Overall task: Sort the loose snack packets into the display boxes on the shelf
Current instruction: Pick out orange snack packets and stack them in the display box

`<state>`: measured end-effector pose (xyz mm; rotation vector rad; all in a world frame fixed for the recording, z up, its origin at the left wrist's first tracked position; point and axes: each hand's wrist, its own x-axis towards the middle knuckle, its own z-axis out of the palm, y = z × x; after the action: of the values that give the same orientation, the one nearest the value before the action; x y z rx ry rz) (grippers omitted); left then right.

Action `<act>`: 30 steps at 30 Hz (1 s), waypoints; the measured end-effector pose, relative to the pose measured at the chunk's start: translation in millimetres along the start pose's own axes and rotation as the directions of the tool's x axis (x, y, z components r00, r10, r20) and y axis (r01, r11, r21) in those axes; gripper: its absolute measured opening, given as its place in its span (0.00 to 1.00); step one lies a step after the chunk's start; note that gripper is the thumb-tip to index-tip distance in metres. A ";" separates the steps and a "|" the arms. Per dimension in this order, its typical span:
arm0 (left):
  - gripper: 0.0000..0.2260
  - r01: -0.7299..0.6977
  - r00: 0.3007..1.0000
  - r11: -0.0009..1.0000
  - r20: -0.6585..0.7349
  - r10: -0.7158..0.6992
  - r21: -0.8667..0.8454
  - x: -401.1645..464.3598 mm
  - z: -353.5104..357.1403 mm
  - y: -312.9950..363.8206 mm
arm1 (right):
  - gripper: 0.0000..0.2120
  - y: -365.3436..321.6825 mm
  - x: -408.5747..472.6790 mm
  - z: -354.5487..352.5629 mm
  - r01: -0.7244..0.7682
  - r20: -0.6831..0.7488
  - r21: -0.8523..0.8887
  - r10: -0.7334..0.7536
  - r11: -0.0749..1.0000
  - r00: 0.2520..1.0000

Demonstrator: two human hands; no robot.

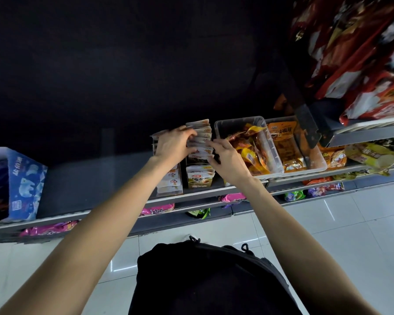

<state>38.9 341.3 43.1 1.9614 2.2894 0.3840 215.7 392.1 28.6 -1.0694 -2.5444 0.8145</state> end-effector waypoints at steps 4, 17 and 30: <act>0.17 0.016 0.999 0.996 -0.032 -0.019 -0.092 -2.0 -1.3 -2.2 | 0.24 5.0 -17.9 3.4 0.059 -0.024 -0.024 -0.060 0.998 0.998; 0.09 0.088 0.995 0.977 -0.022 -0.094 -0.192 -6.4 0.0 3.6 | 0.16 -3.6 12.5 -1.9 -0.038 0.073 -0.211 0.054 0.977 0.996; 0.27 0.301 0.951 0.936 0.136 -0.279 -0.185 -47.6 8.8 37.8 | 0.25 -8.5 -15.2 22.8 -0.252 -0.057 0.090 0.258 0.963 0.965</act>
<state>84.9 300.8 40.2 1.4838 2.3182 0.4500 211.3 367.3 14.8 -1.3924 -2.3250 0.9198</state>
